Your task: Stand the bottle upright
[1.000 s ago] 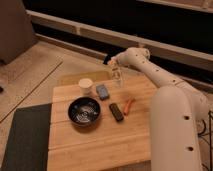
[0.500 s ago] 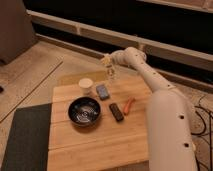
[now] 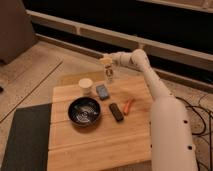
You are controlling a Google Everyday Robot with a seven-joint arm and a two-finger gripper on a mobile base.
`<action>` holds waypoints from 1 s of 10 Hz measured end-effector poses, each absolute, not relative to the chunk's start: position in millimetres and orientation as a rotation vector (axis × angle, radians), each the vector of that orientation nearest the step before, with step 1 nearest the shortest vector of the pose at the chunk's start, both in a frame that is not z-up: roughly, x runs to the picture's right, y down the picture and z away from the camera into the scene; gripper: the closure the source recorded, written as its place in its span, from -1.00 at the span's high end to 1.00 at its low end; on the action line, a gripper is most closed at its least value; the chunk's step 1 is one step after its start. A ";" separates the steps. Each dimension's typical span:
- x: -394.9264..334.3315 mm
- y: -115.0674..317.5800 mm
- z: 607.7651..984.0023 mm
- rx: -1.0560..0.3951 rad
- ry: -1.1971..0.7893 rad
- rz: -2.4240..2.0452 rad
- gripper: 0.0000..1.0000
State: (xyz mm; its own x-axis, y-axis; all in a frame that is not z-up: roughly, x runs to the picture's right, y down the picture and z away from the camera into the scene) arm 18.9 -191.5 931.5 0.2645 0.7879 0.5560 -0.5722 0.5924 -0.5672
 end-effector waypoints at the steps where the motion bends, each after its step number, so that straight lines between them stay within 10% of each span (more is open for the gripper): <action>1: 29.3 -190.0 930.4 -0.276 -0.912 0.912 -1.00; 10: 50.8 -203.4 912.0 -0.251 -0.964 0.848 -1.00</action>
